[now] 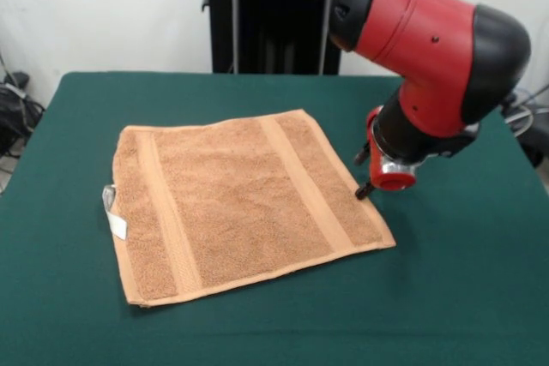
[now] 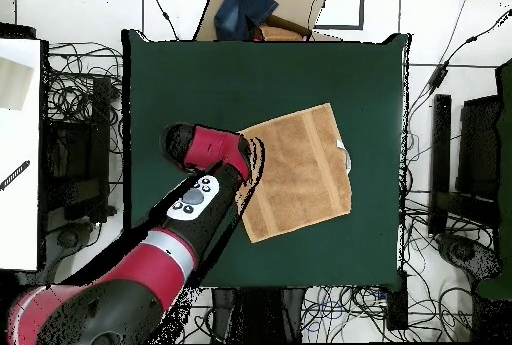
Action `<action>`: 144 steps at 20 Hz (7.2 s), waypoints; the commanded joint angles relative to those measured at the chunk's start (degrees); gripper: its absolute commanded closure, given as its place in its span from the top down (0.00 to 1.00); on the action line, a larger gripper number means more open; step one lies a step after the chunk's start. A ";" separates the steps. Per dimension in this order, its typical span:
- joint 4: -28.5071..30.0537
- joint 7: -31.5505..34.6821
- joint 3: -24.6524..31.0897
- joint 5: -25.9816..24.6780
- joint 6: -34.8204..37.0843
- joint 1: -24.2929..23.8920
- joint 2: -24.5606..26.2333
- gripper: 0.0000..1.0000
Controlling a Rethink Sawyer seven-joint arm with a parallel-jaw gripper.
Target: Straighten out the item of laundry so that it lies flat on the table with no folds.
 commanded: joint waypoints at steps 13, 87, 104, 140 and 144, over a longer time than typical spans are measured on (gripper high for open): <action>-1.88 16.39 2.18 3.08 4.12 -0.01 1.15 1.00; -9.89 18.24 -0.61 4.73 10.29 -0.91 4.95 1.00; -12.15 18.45 -1.12 4.58 13.26 -1.90 4.11 1.00; -18.90 18.67 -1.99 4.00 12.67 -4.77 9.71 1.00; -18.42 18.32 -1.96 3.97 13.51 -4.75 8.82 1.00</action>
